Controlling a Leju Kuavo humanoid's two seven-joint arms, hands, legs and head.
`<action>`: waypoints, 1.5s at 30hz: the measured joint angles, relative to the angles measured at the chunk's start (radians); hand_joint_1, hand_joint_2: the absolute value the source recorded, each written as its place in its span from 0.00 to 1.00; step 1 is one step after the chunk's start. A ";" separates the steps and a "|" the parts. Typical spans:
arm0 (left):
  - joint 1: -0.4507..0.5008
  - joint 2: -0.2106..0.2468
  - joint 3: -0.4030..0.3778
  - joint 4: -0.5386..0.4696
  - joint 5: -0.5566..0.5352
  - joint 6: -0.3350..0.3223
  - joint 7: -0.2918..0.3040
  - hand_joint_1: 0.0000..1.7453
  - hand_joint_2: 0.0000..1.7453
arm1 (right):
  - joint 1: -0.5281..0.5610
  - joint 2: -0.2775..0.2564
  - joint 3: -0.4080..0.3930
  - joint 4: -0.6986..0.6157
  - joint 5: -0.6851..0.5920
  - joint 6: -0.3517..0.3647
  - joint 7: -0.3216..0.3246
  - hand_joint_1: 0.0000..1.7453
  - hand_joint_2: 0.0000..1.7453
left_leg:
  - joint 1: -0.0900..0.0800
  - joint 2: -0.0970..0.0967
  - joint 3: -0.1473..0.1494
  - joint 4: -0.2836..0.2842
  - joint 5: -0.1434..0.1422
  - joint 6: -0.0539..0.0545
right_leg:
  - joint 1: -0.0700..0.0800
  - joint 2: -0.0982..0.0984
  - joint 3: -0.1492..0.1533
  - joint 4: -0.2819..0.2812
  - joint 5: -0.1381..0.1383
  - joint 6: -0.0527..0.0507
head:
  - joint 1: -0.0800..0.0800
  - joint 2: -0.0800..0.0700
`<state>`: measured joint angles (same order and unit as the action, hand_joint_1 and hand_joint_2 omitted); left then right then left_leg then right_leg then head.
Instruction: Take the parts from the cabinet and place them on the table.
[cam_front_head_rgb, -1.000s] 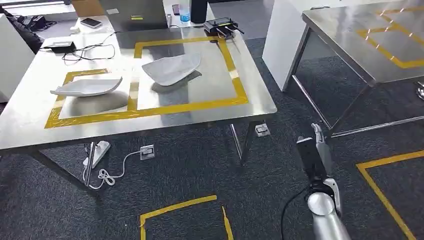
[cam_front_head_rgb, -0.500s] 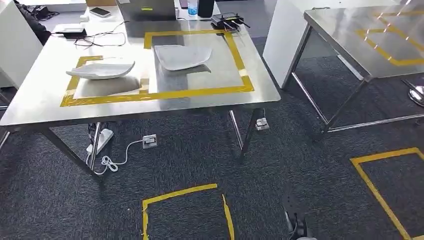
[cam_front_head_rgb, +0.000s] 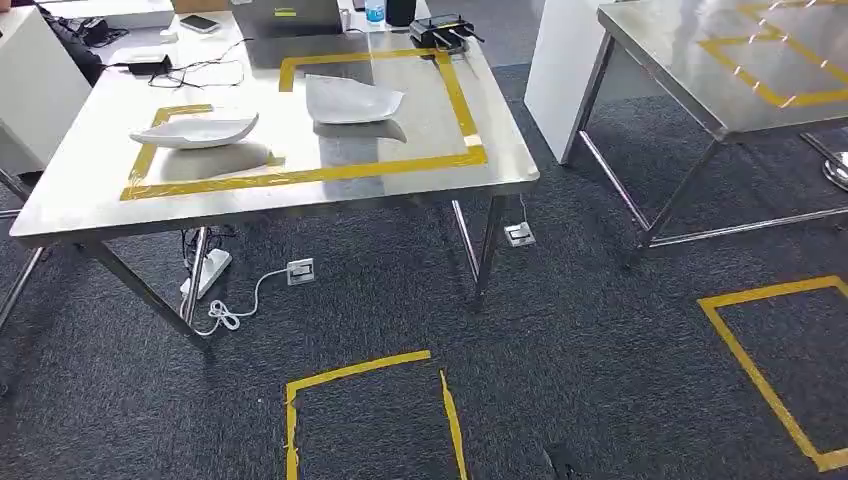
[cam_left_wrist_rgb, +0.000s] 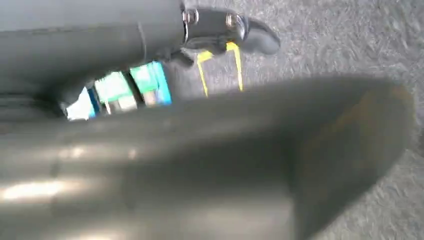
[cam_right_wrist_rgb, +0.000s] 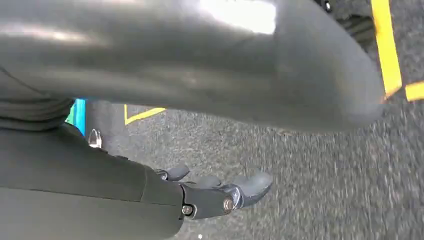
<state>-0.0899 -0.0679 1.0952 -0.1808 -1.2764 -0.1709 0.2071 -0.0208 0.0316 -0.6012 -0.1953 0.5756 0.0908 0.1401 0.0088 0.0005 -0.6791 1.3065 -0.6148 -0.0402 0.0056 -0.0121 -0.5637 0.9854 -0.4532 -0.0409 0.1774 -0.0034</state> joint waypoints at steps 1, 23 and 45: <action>0.000 0.001 0.000 0.000 -0.002 0.000 0.003 0.00 0.00 | -0.001 0.004 0.000 0.001 0.006 0.000 -0.020 0.00 0.00 | 0.003 0.000 0.023 -0.011 0.033 -0.005 | -0.002 -0.001 -0.012 0.007 0.007 0.004 | 0.000 0.000; -0.027 -0.005 -0.010 0.001 -0.019 0.000 0.000 0.00 0.00 | -0.027 0.044 0.027 0.013 0.112 -0.067 0.057 0.00 1.00 | 0.002 0.010 0.025 -0.281 0.233 0.033 | 0.017 0.008 0.121 0.000 -0.113 0.019 | -0.002 0.000; -0.024 0.001 -0.015 0.002 -0.013 0.000 -0.013 0.00 0.00 | -0.022 0.064 0.026 0.017 0.089 -0.059 0.053 0.00 0.00 | 0.000 0.007 0.120 -0.287 0.130 0.059 | -0.013 0.005 -0.152 0.308 -0.169 0.065 | -0.017 0.000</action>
<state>-0.1142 -0.0668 1.0803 -0.1789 -1.2898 -0.1709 0.1937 -0.0432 0.0957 -0.5756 -0.1785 0.6645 0.0317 0.1934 0.0086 0.0078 -0.5594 1.0193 -0.4847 0.0193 -0.0072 -0.0071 -0.7158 1.2937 -0.6224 0.0240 0.1602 -0.0034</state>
